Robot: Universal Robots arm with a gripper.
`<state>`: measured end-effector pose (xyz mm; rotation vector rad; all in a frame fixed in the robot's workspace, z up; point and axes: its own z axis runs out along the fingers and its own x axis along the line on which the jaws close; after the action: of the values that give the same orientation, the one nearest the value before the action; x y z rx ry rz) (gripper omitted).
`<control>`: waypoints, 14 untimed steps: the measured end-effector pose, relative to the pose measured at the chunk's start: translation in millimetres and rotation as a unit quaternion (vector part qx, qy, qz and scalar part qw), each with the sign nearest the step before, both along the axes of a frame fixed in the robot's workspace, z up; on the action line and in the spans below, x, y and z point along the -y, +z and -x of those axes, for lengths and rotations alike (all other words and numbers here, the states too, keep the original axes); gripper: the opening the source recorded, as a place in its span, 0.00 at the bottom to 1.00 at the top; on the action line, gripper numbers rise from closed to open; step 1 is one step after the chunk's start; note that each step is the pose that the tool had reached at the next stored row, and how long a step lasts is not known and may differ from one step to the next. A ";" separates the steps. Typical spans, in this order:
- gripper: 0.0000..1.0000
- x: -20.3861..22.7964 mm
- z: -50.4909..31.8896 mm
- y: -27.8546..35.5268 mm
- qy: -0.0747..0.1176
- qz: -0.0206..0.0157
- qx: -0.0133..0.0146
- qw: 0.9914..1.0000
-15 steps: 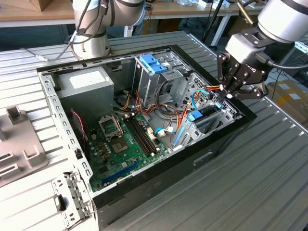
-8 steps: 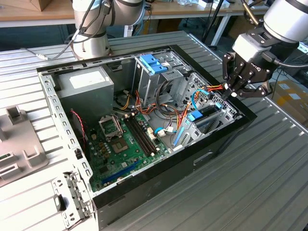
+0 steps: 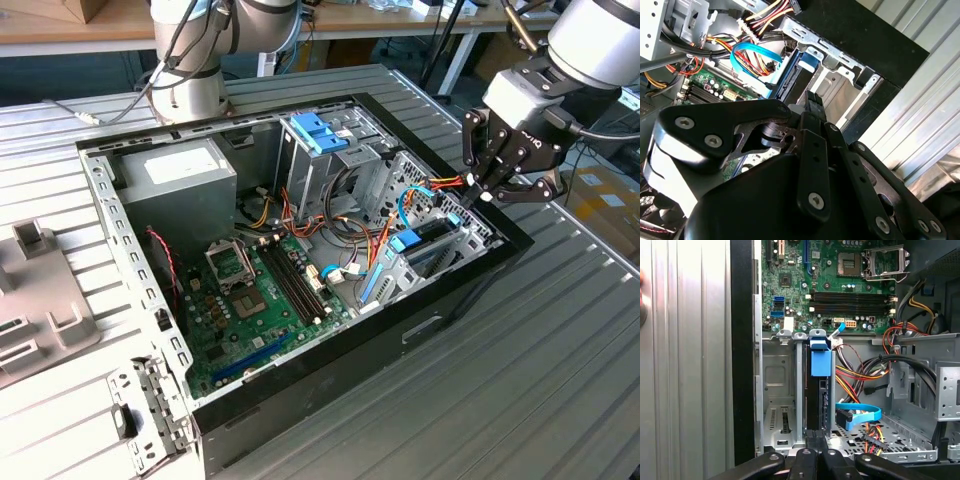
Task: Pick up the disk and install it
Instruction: 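Insert the first disk wire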
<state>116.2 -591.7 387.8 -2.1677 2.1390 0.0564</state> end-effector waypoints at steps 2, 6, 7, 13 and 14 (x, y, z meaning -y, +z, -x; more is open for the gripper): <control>0.11 0.0 -0.2 0.0 0.000 0.000 0.000 1.000; 0.11 0.0 -1.2 -0.4 0.000 0.000 -0.004 1.000; 0.11 0.1 -2.5 -0.7 0.000 0.003 -0.022 1.000; 0.11 -4.3 -9.0 -1.2 0.001 0.005 -0.024 1.000; 0.11 -5.0 -9.4 -1.3 0.001 0.005 -0.025 1.000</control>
<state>125.6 -586.7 386.5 -2.1970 2.1671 0.1003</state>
